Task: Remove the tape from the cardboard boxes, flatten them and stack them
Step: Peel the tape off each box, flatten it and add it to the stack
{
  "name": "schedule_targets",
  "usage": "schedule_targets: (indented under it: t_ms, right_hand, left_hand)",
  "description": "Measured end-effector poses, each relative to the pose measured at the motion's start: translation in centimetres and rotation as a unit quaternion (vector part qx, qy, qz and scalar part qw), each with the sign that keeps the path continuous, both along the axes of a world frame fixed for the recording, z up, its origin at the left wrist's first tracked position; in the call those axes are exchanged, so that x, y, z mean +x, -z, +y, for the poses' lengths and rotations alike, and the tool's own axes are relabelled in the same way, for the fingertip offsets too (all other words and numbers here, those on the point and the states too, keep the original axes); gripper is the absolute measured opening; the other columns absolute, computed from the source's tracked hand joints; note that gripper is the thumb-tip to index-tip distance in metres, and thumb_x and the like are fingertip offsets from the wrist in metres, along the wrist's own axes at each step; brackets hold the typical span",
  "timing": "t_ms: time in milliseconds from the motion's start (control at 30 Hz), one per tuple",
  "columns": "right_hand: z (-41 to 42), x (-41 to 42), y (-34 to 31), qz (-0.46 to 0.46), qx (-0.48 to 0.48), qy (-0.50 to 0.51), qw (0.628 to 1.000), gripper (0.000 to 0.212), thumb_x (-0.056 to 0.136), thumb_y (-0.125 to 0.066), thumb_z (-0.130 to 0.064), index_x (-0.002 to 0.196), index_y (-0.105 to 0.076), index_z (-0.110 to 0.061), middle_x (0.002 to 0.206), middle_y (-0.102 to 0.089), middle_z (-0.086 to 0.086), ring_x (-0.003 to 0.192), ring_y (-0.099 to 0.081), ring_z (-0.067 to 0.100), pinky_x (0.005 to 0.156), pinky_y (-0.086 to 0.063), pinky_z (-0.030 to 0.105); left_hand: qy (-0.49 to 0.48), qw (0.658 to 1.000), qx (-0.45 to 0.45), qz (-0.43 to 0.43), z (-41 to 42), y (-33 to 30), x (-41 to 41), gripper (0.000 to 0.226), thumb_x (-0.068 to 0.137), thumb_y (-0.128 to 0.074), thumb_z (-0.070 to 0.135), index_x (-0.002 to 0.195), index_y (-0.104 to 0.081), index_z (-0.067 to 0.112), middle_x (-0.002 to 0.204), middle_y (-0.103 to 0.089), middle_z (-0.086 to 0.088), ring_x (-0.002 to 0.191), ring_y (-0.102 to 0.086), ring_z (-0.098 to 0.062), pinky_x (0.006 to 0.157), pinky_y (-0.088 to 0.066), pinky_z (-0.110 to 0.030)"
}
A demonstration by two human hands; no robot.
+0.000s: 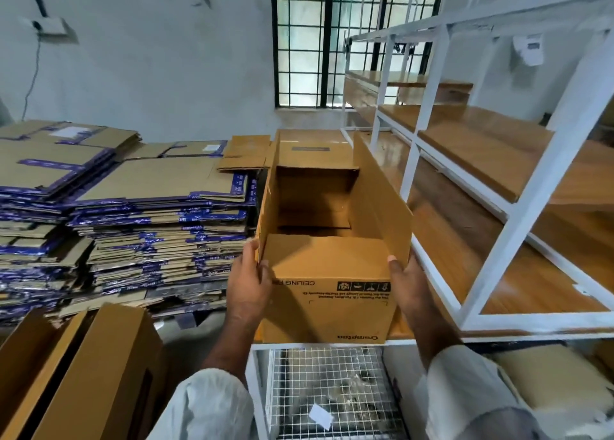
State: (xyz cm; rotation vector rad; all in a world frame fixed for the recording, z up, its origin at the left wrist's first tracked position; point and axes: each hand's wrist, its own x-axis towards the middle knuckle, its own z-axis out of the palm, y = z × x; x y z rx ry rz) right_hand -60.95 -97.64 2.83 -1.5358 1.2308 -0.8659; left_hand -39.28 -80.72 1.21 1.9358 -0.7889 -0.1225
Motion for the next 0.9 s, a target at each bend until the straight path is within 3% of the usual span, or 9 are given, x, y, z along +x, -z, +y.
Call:
schedule_targets:
  t_ms: [100, 167, 267, 400, 500, 600, 833, 900]
  right_hand:
    - [-0.3, 0.0, 0.4, 0.002, -0.001, 0.000, 1.000, 0.045, 0.110, -0.044, -0.036, 0.152, -0.040, -0.023, 0.122, -0.065, 0.006, 0.105, -0.066, 0.024, 0.088, -0.054, 0.040]
    - [-0.4, 0.0, 0.4, 0.015, -0.009, -0.004, 1.000, 0.047, 0.109, -0.044, -0.040, 0.152, -0.040, -0.024, 0.128, -0.065, 0.007, 0.111, -0.066, 0.027, 0.099, -0.053, 0.050]
    - [-0.4, 0.0, 0.4, 0.049, -0.032, -0.022, 0.998, 0.049, 0.108, -0.042, -0.046, 0.152, -0.039, -0.024, 0.132, -0.064, 0.008, 0.116, -0.064, 0.028, 0.102, -0.051, 0.055]
    - [-0.6, -0.6, 0.3, 0.106, -0.118, -0.070, 0.985, 0.049, 0.108, -0.038, -0.046, 0.155, -0.031, -0.032, 0.145, -0.055, 0.005, 0.128, -0.058, 0.027, 0.106, -0.049, 0.055]
    - [-1.0, -1.0, -0.4, 0.122, -0.191, -0.105, 0.968, 0.059, 0.110, -0.042, -0.031, 0.161, -0.016, -0.043, 0.161, -0.037, -0.002, 0.140, -0.046, 0.024, 0.112, -0.043, 0.050]
    - [-1.1, -1.3, -0.8, 0.134, -0.222, -0.137, 0.956, 0.070, 0.109, -0.045, -0.020, 0.160, -0.009, -0.052, 0.165, -0.033, -0.003, 0.141, -0.045, 0.024, 0.108, -0.046, 0.046]
    - [-2.1, -1.9, -1.6, 0.230, -0.236, -0.242, 0.912, 0.089, 0.098, -0.054, 0.004, 0.157, -0.022, -0.054, 0.168, -0.023, -0.005, 0.148, -0.034, 0.020, 0.113, -0.044, 0.040]
    - [-2.8, -2.3, -1.9, 0.248, -0.227, -0.264, 0.904, 0.090, 0.097, -0.057, 0.000, 0.155, -0.022, -0.058, 0.168, -0.022, -0.006, 0.149, -0.032, 0.019, 0.114, -0.043, 0.042]
  left_hand:
    - [0.004, 1.000, -0.006, 0.014, -0.1, -0.2, 0.1, 0.036, 0.103, -0.048, 0.034, 0.136, -0.037, 0.043, 0.124, -0.055, -0.003, 0.103, -0.064, -0.026, 0.067, -0.064, -0.048]
    - [0.006, 1.000, -0.009, 0.008, 0.0, -0.3, 0.1, 0.035, 0.102, -0.047, 0.037, 0.135, -0.038, 0.044, 0.122, -0.056, -0.002, 0.104, -0.065, -0.027, 0.069, -0.064, -0.049]
    - [0.015, 0.999, 0.017, -0.027, 0.7, -0.5, -0.1, 0.039, 0.104, -0.044, 0.044, 0.141, -0.035, 0.048, 0.129, -0.053, -0.001, 0.107, -0.062, -0.025, 0.074, -0.062, -0.052]
    - [0.041, 0.990, 0.090, -0.096, 1.1, -1.1, 0.5, 0.047, 0.107, -0.043, 0.041, 0.151, -0.030, 0.042, 0.143, -0.045, 0.002, 0.113, -0.057, -0.020, 0.080, -0.056, -0.044]
    - [0.035, 0.970, 0.166, -0.175, 0.8, -2.4, 0.6, 0.046, 0.105, -0.048, 0.030, 0.149, -0.034, 0.034, 0.150, -0.041, 0.002, 0.117, -0.054, -0.019, 0.085, -0.056, -0.043]
    - [0.058, 0.949, 0.209, -0.228, 0.4, -3.4, 0.7, 0.043, 0.103, -0.051, 0.026, 0.143, -0.036, 0.032, 0.147, -0.045, 0.002, 0.122, -0.054, -0.022, 0.091, -0.057, -0.047]
    - [0.134, 0.906, 0.264, -0.301, 0.1, -5.0, 1.3, 0.039, 0.098, -0.061, 0.027, 0.131, -0.041, 0.030, 0.132, -0.051, 0.001, 0.108, -0.053, -0.018, 0.085, -0.055, -0.037]
    - [0.146, 0.905, 0.269, -0.295, 0.2, -5.5, 1.6, 0.042, 0.098, -0.062, 0.028, 0.134, -0.041, 0.033, 0.135, -0.050, 0.001, 0.109, -0.051, -0.016, 0.087, -0.054, -0.036]
